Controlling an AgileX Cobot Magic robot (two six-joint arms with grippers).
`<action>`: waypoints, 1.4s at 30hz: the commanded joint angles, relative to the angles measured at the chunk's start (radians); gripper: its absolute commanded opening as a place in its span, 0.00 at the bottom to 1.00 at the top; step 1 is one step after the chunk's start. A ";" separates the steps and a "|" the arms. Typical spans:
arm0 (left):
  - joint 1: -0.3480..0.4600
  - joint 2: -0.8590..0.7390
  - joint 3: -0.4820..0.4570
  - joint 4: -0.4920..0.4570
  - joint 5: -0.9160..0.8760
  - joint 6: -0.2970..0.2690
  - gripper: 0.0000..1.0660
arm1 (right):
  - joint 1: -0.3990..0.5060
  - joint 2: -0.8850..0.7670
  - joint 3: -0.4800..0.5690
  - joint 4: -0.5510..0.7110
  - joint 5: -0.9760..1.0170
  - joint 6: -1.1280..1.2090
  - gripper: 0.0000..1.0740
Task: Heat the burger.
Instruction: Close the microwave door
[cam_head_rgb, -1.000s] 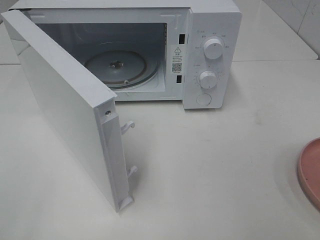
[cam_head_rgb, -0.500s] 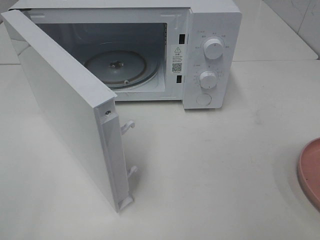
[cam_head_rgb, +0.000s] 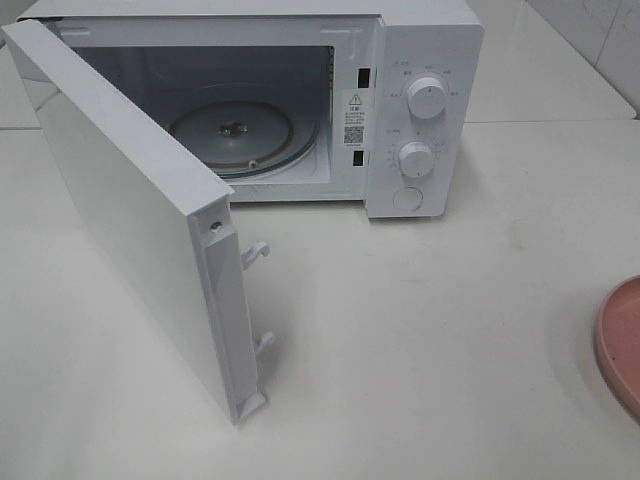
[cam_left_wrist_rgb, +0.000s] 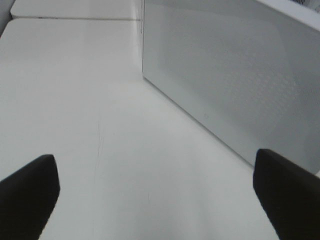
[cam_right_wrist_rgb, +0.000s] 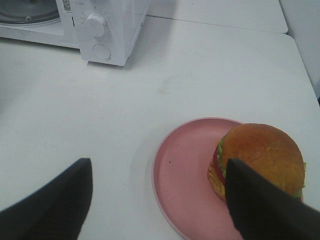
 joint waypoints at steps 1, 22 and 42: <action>-0.003 0.038 -0.009 -0.011 -0.081 -0.004 0.92 | -0.005 -0.028 0.001 -0.001 -0.005 0.001 0.68; -0.003 0.628 0.044 -0.197 -0.573 0.143 0.83 | -0.005 -0.028 0.001 -0.001 -0.005 0.001 0.68; -0.048 1.115 0.047 -0.806 -0.874 0.727 0.00 | -0.005 -0.028 0.001 -0.001 -0.005 0.001 0.68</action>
